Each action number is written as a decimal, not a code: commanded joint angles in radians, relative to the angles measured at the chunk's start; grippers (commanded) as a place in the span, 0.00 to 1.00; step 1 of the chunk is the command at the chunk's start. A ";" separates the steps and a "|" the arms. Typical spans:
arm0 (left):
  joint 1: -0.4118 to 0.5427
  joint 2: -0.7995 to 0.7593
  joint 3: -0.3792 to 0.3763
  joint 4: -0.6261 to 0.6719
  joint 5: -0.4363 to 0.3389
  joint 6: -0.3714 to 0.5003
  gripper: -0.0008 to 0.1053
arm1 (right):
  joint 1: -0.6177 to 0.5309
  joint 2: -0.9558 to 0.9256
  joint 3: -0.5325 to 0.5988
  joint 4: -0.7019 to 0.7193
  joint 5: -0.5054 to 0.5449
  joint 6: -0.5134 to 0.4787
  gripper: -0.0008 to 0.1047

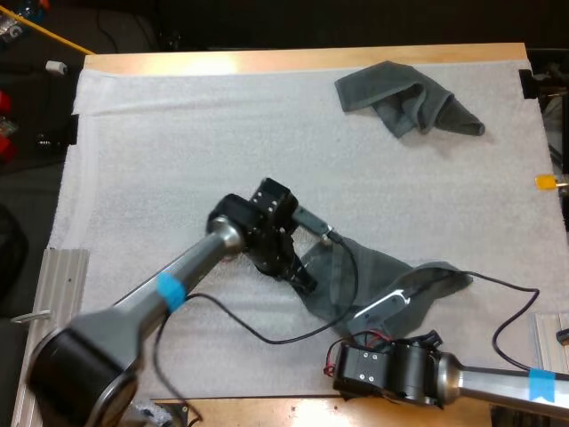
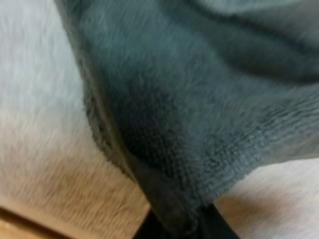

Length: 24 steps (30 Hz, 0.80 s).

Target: Pick towel from pile, fold and stack

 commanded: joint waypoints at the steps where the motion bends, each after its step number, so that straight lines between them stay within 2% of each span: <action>1: -0.003 -0.065 -0.009 0.021 -0.002 -0.004 0.01 | 0.001 -0.033 -0.023 0.032 0.058 0.009 0.01; 7: -0.003 -0.274 -0.009 0.070 0.005 -0.004 0.01 | 0.001 -0.130 -0.096 0.166 0.209 0.009 0.01; 14: -0.003 -0.488 -0.025 0.184 0.006 -0.047 0.01 | -0.001 -0.227 -0.171 0.195 0.225 0.012 0.01; 19: -0.003 -0.590 -0.065 0.245 0.006 -0.064 0.01 | -0.001 -0.257 -0.242 0.195 0.228 0.012 0.01; 20: -0.003 -0.630 -0.091 0.262 0.008 -0.095 0.01 | -0.001 -0.258 -0.273 0.201 0.228 0.012 0.01; 24: -0.003 -0.693 -0.144 0.308 0.073 -0.141 0.01 | -0.001 -0.258 -0.345 0.225 0.224 0.010 0.01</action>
